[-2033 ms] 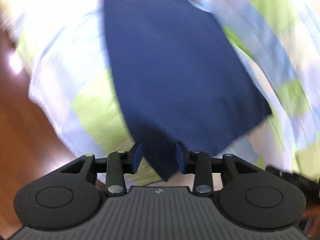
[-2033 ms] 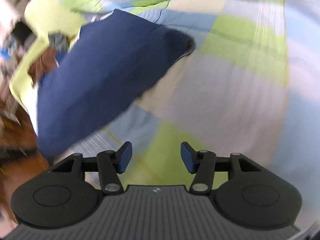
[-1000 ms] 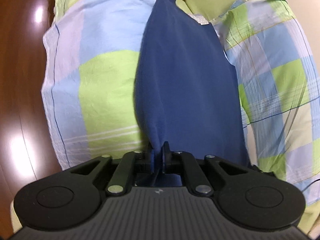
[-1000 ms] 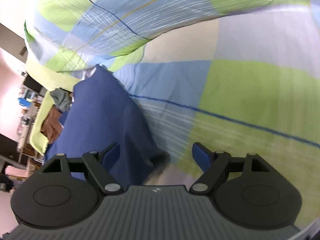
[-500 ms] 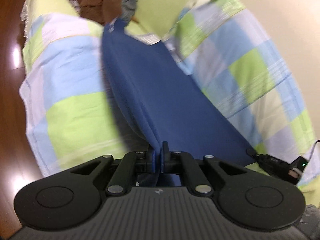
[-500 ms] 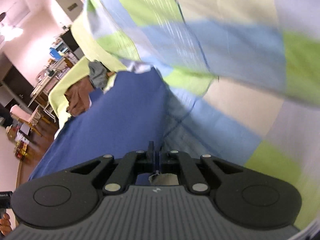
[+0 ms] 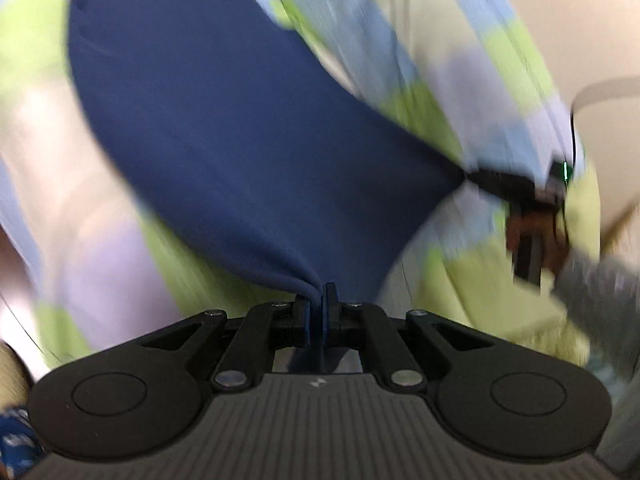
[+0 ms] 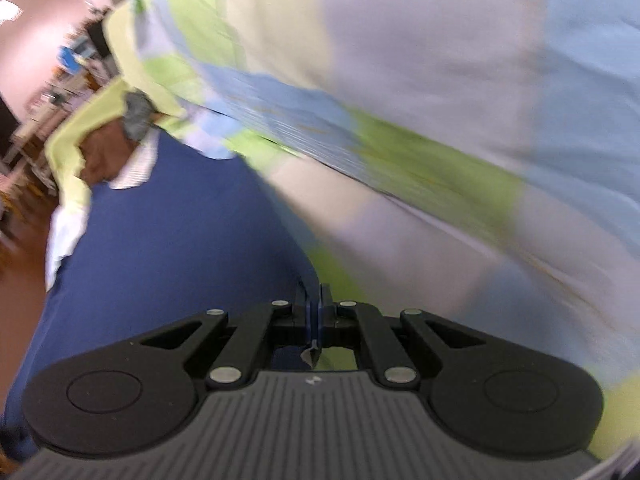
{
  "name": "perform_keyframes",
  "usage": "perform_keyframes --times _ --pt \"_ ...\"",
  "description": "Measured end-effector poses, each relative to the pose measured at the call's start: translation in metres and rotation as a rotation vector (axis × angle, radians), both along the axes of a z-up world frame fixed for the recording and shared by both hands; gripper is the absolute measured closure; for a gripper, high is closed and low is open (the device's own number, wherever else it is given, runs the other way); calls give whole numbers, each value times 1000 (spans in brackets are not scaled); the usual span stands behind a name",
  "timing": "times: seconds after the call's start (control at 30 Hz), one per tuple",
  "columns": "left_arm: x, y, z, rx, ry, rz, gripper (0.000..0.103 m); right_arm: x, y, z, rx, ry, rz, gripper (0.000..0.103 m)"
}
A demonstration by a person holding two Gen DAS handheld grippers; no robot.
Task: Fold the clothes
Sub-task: 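Open both grippers and release the navy top onto the sheet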
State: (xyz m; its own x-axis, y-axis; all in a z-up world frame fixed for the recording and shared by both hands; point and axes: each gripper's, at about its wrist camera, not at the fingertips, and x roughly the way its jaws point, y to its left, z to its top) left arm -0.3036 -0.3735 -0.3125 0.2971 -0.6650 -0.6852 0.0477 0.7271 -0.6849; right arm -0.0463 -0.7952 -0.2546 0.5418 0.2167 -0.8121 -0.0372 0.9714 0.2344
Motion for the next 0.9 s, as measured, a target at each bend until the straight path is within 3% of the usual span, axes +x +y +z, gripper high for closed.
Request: perform_keyframes --times 0.1,0.23,0.27,0.33,0.4,0.43,0.5,0.57,0.63,0.67,0.73,0.9 --pt "-6 -33 -21 10 43 -97 101 -10 -22 -22 -119 20 -38 101" --pt "-13 -78 -48 23 100 -227 101 -2 -24 -69 -183 95 -41 99" --pt "-15 -89 -55 26 115 -260 101 1 -21 -84 -216 152 -46 94" --pt "-19 -108 -67 34 140 -320 100 -2 -13 -104 -332 259 -84 59" --pt "-19 -86 -52 66 129 -289 99 -17 -6 -105 -384 271 -117 56" --pt "-15 -73 -45 87 127 -264 92 -40 1 -94 -350 219 -148 50" --pt "5 -26 -25 216 112 -173 92 -62 8 -83 -277 183 -172 43" --pt "30 15 -11 312 76 -99 90 -106 34 -71 -122 164 -174 43" --pt "59 54 3 388 39 -11 66 -133 63 -69 -61 161 -122 43" --pt "75 74 9 420 22 35 61 -152 83 -68 -24 158 -84 43" --pt "109 102 15 399 11 107 55 -176 126 -66 -5 133 11 43" --pt "180 142 6 308 45 166 51 -220 207 -66 -109 106 142 40"
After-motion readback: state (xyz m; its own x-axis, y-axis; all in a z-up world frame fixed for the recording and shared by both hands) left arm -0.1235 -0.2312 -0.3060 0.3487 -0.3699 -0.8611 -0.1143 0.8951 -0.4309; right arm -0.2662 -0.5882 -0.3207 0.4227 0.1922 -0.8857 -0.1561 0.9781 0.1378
